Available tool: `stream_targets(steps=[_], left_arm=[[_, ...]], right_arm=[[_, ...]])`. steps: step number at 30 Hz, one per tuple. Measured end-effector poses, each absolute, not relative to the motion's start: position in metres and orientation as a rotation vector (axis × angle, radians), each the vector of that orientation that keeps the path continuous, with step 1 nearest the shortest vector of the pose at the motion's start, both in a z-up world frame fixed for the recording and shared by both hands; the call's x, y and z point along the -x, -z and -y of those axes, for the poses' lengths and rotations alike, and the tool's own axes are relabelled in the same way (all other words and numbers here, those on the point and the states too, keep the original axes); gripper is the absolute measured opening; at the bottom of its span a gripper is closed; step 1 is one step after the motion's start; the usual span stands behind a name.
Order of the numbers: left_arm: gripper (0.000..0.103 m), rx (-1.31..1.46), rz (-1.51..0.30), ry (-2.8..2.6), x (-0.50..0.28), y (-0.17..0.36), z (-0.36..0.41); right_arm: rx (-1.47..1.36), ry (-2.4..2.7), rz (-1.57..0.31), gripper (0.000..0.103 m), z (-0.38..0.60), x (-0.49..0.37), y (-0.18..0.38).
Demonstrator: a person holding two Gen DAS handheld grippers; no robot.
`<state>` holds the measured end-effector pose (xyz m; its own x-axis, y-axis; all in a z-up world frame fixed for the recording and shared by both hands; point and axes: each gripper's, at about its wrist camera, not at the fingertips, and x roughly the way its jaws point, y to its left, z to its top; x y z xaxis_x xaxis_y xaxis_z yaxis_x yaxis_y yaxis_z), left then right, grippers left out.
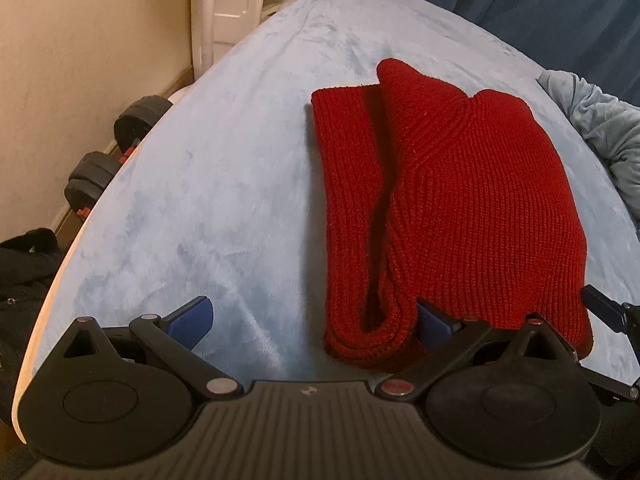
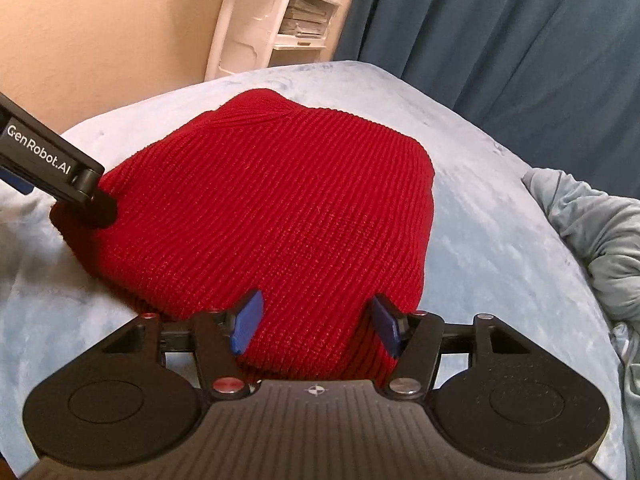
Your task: Fold small clothes
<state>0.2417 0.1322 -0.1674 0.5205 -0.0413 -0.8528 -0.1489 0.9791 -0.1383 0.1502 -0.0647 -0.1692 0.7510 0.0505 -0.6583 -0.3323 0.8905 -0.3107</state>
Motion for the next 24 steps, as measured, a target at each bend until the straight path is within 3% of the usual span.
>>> stream_targets(steps=[9,11,12,24], left_arm=[[0.103,0.158,-1.012,-0.063,-0.229,0.160,-0.135],[0.103,0.113,-0.996,-0.071,-0.219,0.154,-0.133],[0.103,0.086,-0.990,-0.077,-0.214,0.150,-0.131],[0.103,-0.038,-0.941,-0.093,-0.118,0.093,-0.112]], right_arm=[[0.438,-0.232,-0.735,0.064,0.064,-0.143,0.162],[0.489,-0.264,-0.795,0.078,0.061,-0.137,0.161],[0.530,-0.281,-0.826,0.080,0.059,-0.133,0.161],[0.323,-0.277,-0.681,0.079,0.079,-0.044,0.080]])
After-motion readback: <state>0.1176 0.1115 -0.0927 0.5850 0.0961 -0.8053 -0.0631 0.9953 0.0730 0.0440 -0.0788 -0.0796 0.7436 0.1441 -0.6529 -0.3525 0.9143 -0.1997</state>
